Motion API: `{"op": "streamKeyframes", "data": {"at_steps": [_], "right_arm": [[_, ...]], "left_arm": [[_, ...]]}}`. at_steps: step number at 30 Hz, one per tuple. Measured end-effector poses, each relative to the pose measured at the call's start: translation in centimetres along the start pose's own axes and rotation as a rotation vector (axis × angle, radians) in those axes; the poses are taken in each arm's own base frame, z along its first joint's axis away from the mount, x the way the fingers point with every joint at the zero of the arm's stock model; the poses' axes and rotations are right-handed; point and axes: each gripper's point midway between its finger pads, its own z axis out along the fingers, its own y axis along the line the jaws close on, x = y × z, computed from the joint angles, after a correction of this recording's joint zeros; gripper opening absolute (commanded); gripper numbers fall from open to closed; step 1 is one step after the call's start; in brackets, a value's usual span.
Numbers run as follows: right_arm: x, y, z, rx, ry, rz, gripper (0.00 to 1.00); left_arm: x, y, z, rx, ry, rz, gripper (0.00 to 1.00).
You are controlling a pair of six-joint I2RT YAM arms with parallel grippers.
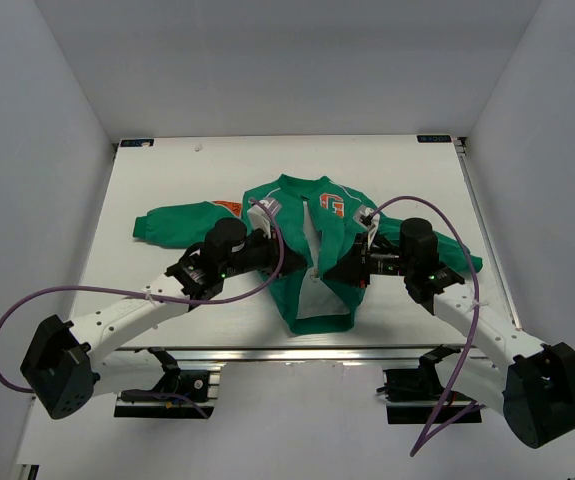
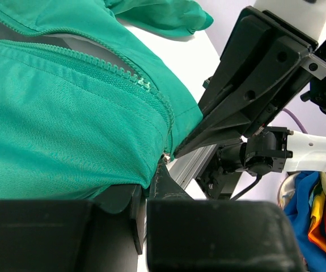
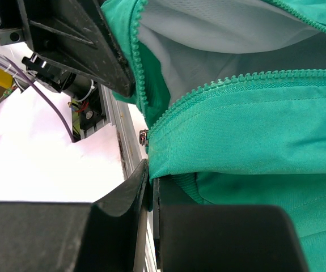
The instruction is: Zip up the jacket
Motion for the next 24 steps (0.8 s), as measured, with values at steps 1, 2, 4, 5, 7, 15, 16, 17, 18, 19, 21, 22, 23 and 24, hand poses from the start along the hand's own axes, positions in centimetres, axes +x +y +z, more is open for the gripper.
{"op": "streamKeyframes", "data": {"at_steps": [1, 2, 4, 5, 7, 15, 16, 17, 18, 19, 21, 22, 23, 24], "right_arm": [[0.0, 0.0, 0.0, -0.002, 0.000, 0.000, 0.00], [0.0, 0.1, 0.0, -0.003, 0.001, 0.000, 0.00], [0.0, 0.1, 0.0, -0.006, 0.001, 0.001, 0.00], [0.0, 0.1, 0.0, -0.006, 0.001, 0.001, 0.00], [0.0, 0.1, 0.0, -0.006, 0.001, 0.000, 0.00], [-0.3, 0.2, 0.0, -0.008, -0.009, -0.007, 0.00], [-0.3, 0.2, 0.0, -0.008, -0.010, -0.007, 0.00], [-0.3, 0.2, 0.0, -0.009, -0.011, -0.009, 0.00], [-0.4, 0.2, 0.0, -0.009, -0.011, -0.010, 0.00], [-0.4, 0.2, 0.0, -0.009, -0.012, -0.010, 0.00], [-0.4, 0.2, 0.0, -0.009, -0.012, -0.010, 0.00], [-0.4, 0.2, 0.0, -0.009, -0.011, -0.010, 0.00], [-0.4, 0.2, 0.0, -0.008, -0.011, -0.010, 0.00], [-0.4, 0.2, 0.0, -0.008, -0.011, -0.010, 0.00]], "left_arm": [[0.0, 0.1, 0.0, -0.002, -0.001, -0.001, 0.00], [-0.1, 0.1, 0.0, -0.002, -0.002, -0.003, 0.00], [-0.1, 0.1, 0.0, 0.003, -0.001, -0.005, 0.00], [-0.1, 0.0, 0.0, 0.008, 0.001, -0.005, 0.00], [0.1, -0.2, 0.1, 0.021, 0.009, -0.005, 0.00], [0.9, -0.1, 0.2, 0.038, 0.035, -0.010, 0.00], [0.8, -0.1, 0.2, 0.039, 0.035, -0.010, 0.00], [0.8, -0.1, 0.2, 0.041, 0.034, -0.010, 0.00], [0.8, -0.2, 0.2, 0.044, 0.033, -0.011, 0.00], [0.8, -0.1, 0.2, 0.045, 0.032, -0.014, 0.00], [1.0, 0.0, 0.3, 0.046, 0.031, -0.017, 0.00], [1.0, 0.0, 0.3, 0.046, 0.032, -0.019, 0.00], [1.0, 0.0, 0.3, 0.046, 0.032, -0.023, 0.00], [1.0, -0.1, 0.3, 0.048, 0.031, -0.023, 0.00]]}}
